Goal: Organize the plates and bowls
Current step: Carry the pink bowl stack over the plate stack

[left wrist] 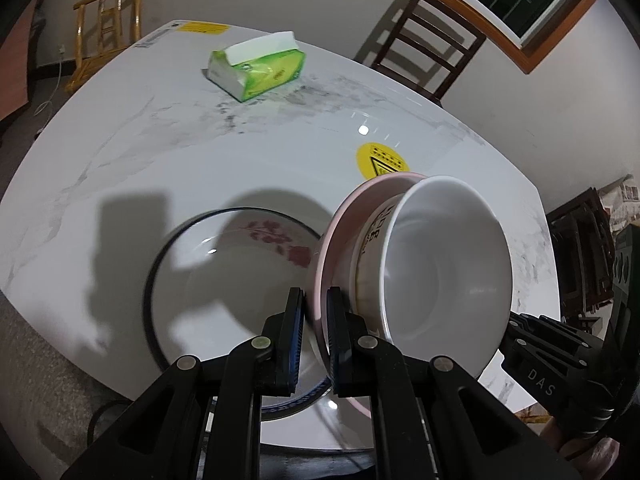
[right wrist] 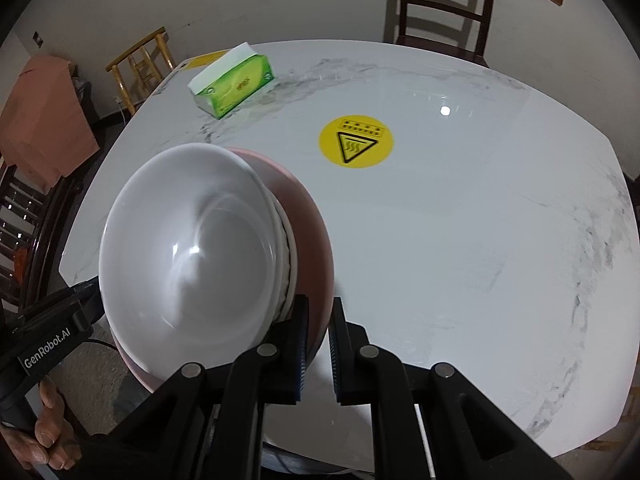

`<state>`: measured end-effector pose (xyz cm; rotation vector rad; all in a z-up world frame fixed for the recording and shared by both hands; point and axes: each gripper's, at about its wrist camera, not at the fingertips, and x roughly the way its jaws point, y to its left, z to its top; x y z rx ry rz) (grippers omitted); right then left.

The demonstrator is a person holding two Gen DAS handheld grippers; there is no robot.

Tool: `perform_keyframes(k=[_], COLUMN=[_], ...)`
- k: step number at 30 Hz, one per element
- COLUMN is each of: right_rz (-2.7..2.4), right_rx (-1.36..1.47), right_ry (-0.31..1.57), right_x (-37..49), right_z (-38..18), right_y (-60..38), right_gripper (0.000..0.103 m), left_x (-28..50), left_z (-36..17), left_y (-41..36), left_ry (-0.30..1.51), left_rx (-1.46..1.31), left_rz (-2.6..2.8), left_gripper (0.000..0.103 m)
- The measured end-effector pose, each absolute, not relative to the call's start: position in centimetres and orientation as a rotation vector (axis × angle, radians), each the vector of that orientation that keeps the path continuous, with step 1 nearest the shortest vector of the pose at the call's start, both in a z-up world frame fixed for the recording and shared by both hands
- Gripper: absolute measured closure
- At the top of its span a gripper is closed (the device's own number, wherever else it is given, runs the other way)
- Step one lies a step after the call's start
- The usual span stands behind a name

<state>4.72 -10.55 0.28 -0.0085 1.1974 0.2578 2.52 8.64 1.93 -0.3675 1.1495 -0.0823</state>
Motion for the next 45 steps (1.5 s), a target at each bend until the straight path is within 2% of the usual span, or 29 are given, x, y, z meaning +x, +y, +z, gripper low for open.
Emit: perform_keyframes(k=[24, 45], right_rz=[0.342, 0.330], right_rx=[-0.067, -0.070], right_ry=[1.263, 1.266], right_x=[5.1, 5.2], right_z=[-2.4, -3.1], right_y=[-2.2, -1.1], right_gripper=[0.093, 0.090], left_x=[0.5, 0.7], left_z=[-0.4, -2.2], left_y=[16.5, 17.8], left_ry=[1.170, 1.187], left_rx=[-0.422, -0.456], left_rz=[0.027, 0.019], left_gripper=[0.096, 0.097])
